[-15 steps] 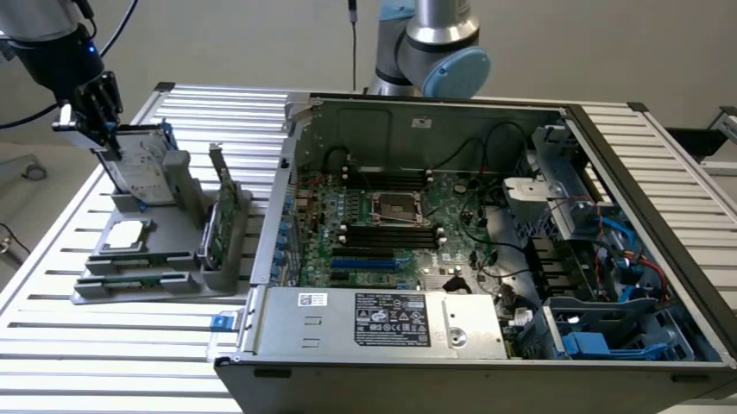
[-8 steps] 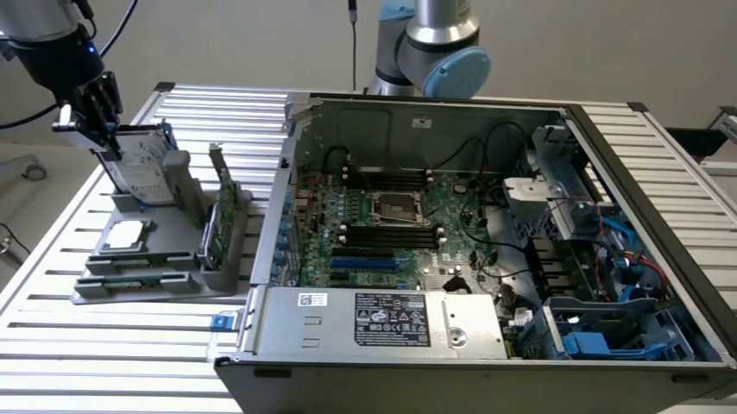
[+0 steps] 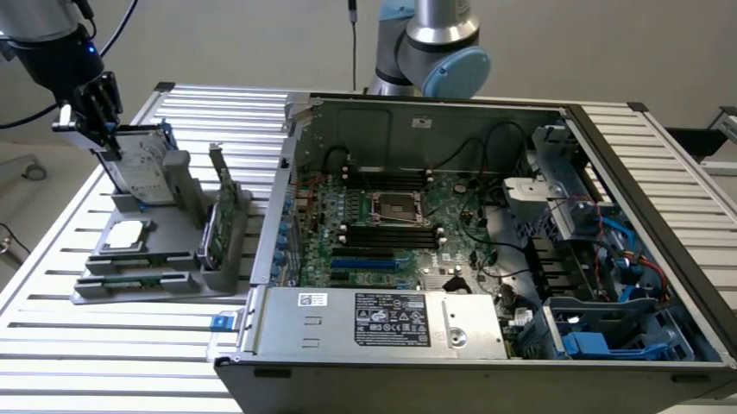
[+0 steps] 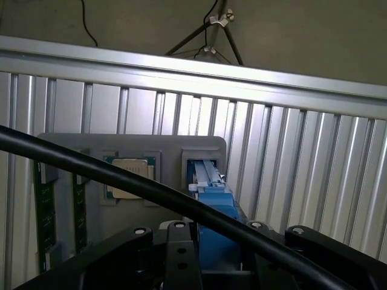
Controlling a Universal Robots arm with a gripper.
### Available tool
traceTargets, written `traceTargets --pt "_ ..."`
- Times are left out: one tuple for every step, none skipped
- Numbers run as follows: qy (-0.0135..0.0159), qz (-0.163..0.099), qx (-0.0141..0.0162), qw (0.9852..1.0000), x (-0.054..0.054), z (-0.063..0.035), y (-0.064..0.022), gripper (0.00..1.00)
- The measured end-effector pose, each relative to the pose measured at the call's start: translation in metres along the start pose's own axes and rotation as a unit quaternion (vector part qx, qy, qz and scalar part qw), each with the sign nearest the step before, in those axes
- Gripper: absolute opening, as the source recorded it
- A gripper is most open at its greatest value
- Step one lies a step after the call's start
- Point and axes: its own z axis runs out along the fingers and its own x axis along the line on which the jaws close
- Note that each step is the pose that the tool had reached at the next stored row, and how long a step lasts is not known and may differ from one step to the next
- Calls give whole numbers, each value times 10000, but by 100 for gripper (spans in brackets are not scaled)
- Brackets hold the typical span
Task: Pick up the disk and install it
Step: 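Pick up the disk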
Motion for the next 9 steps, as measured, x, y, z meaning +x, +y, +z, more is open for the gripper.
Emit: traceTargets --pt "0 0 0 10000 0 0 0 33" --pt "0 0 0 10000 0 -1 0 33" --pt "0 0 0 10000 0 -5 1 33" --pt "0 0 -1 10000 0 -13 0 33" --pt "0 0 -2 10000 -1 -27 0 33" --pt "0 0 -3 10000 -1 -47 0 33" --pt "0 0 -5 10000 -1 -76 0 33" --pt "-1 0 -6 10000 -2 -116 0 33" --pt "-1 0 -7 10000 -3 -161 0 33"
